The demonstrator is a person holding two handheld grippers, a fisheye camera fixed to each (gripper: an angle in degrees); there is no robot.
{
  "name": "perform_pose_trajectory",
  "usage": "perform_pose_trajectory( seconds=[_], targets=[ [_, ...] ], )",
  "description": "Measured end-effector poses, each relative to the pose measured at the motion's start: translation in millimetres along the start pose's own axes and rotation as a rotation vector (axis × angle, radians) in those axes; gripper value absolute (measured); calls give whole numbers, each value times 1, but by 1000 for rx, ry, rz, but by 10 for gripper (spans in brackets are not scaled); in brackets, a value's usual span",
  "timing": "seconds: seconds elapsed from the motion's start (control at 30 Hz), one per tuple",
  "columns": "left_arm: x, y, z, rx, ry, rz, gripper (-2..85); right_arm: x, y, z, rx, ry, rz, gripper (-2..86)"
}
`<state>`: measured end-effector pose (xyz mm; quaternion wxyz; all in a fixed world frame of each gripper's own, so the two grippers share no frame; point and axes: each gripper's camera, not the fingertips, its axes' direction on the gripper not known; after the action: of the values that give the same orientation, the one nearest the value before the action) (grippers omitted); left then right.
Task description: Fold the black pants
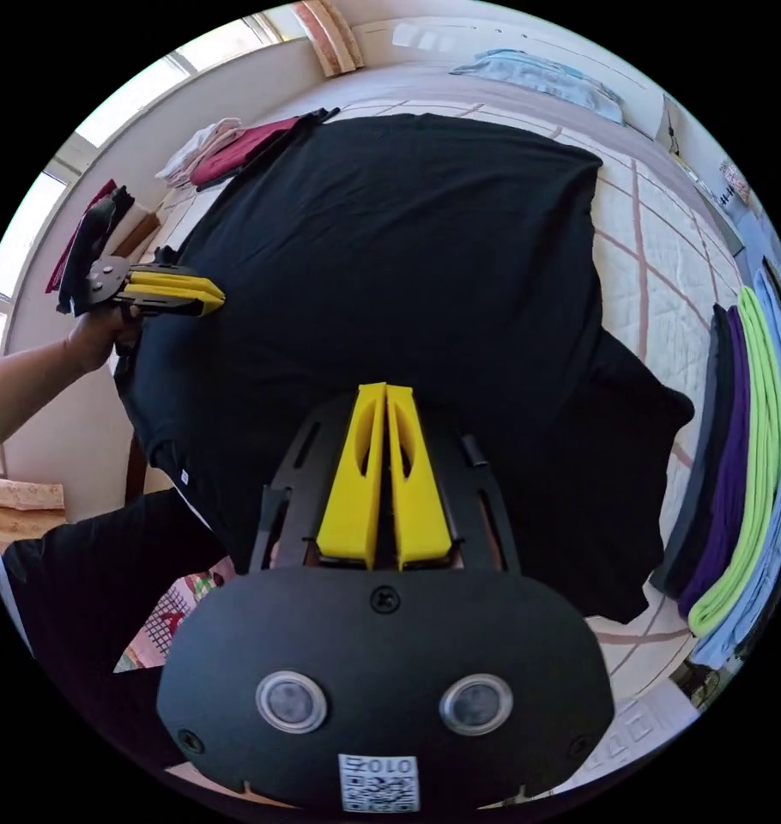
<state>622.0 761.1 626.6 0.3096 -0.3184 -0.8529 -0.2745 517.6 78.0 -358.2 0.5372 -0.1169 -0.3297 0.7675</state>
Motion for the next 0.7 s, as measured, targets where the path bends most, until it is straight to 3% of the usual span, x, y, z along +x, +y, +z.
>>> perform_pose_trajectory(
  seconds=[0.1, 0.17, 0.27, 0.4, 0.57, 0.7],
  targets=[
    [10, -9, 10, -3, 2, 57, 39, 10, 35, -33, 179, 96, 51, 12],
    [31, -24, 20, -53, -90, 141, 40, 23, 63, -49, 265, 153, 149, 12],
    [51, -34, 34, -70, -182, 158, 41, 44, 105, -58, 248, 222, 256, 12],
    [54, -37, 46, -25, -160, 112, 38, 76, 152, -48, 151, 338, 363, 15],
    [47, -62, 72, -107, -64, 80, 29, 118, 193, -41, 193, 283, 542, 31],
    [36, -85, 90, -209, 30, 28, 15, 152, 227, -22, 238, 116, 748, 61]
  ],
)
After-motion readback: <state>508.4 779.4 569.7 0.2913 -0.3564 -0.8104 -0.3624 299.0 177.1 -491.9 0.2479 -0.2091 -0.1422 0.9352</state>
